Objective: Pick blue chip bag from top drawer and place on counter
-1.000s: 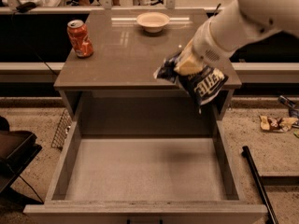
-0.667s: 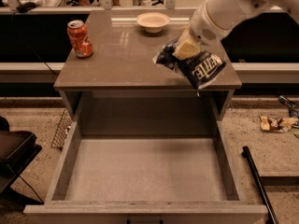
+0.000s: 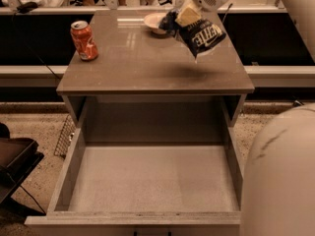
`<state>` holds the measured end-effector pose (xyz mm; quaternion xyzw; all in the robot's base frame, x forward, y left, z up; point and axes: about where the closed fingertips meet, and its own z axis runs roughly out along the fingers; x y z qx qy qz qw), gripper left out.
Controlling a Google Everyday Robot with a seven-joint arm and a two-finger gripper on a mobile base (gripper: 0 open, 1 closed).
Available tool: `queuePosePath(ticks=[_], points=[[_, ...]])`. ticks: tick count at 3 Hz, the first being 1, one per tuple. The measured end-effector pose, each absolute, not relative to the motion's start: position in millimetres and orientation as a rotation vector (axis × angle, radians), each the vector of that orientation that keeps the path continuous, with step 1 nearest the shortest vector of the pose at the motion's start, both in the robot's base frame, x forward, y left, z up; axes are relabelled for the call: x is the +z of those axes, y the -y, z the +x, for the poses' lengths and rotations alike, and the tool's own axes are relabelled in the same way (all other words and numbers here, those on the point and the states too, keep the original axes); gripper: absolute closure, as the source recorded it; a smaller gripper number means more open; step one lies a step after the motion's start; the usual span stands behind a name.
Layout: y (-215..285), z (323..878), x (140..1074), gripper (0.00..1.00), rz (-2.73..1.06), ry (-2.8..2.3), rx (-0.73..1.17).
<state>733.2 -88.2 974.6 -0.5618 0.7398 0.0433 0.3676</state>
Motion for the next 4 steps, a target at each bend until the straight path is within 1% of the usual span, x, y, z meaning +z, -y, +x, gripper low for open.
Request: queuePosePath(ticks=[1, 4], points=[[90.4, 740.4, 1006.3, 0.83, -1.410, -1.849, 0.082], [83.7, 743.2, 997.2, 0.13, -1.422, -1.854, 0.095]])
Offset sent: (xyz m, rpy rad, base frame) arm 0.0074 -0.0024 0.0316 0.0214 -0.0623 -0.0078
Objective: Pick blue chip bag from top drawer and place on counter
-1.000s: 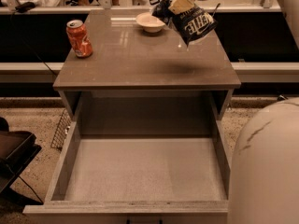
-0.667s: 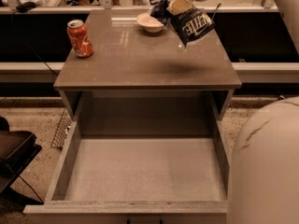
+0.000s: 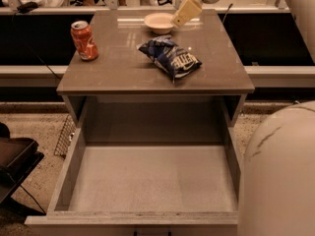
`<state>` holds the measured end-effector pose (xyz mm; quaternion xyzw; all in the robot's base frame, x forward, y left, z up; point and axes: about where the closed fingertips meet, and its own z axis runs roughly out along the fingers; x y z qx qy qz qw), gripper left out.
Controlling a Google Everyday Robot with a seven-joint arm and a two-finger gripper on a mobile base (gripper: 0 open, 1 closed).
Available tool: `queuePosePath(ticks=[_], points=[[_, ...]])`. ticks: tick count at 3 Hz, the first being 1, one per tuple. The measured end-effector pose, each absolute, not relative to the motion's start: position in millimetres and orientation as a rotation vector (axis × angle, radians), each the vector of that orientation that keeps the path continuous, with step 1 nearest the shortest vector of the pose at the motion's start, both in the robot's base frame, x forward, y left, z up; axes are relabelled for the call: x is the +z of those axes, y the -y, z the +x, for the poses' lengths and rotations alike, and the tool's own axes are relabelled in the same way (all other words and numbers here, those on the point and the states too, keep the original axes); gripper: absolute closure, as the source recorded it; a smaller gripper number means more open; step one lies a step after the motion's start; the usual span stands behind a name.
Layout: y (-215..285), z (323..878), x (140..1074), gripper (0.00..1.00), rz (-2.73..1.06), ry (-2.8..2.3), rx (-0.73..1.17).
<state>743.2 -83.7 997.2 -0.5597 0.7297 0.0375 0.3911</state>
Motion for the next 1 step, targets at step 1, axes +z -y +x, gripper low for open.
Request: queuePosePath(ticks=[1], points=[[81.7, 744.0, 994.5, 0.00, -1.425, -1.855, 0.099]])
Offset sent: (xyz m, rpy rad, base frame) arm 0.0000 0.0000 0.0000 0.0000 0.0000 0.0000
